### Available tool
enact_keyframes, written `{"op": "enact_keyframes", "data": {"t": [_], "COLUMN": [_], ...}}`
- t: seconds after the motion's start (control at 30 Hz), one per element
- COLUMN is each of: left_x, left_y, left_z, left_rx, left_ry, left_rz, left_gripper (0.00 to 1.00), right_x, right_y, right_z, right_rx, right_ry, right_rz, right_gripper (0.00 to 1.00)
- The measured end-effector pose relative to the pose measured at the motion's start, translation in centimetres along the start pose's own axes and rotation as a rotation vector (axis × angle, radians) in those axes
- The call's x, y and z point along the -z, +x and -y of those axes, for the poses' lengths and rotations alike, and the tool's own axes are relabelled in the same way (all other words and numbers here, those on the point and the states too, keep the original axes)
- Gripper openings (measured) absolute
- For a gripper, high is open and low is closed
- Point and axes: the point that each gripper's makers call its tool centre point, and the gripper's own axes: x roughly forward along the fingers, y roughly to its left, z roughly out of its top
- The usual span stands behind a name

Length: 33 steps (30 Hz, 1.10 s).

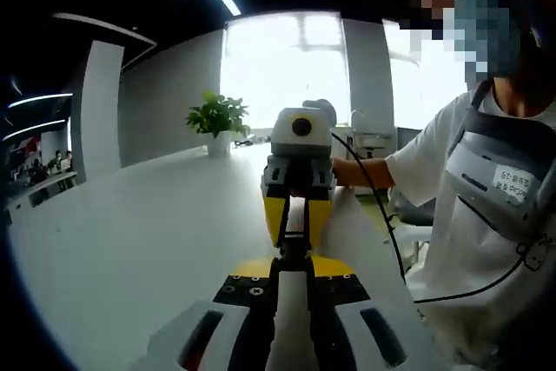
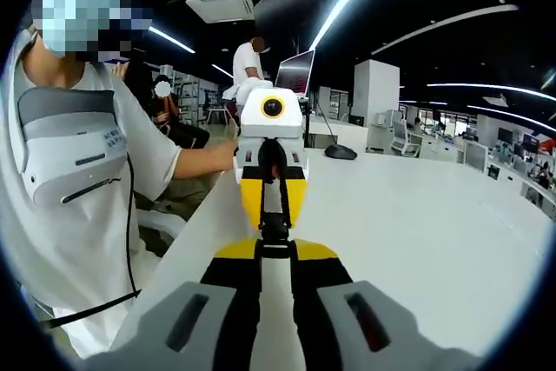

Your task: Snap the two parts of the plastic buckle together until the buckle closes and remains connected.

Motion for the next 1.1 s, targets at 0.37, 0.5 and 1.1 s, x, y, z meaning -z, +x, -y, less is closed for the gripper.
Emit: {"op": "enact_keyframes", "data": {"t": [0.37, 0.5, 1.1], "left_x": [0.2, 0.2, -1.0], "left_y": [0.1, 0.2, 1.1], "left_z": [-0.1, -0.3, 0.6], "left_rx": [-0.005, -0.01, 0.016], "left_ry": [0.005, 0.003, 0.034], "left_rz": [-0.005, -0.005, -0.033], "left_gripper": [0.11, 0.11, 0.11], "right_x": [0.3, 0.6, 2.1], "right_y": [0.1, 0.1, 1.7], "right_z": [0.1, 0.3, -0.9], "right_rx": [0.002, 0.006, -0.009], "right_ry": [-0.006, 0.002, -0.02], "right_rz": [-0.019, -0.024, -0.118], "right_gripper": [0.1, 0.1, 0.1]}}
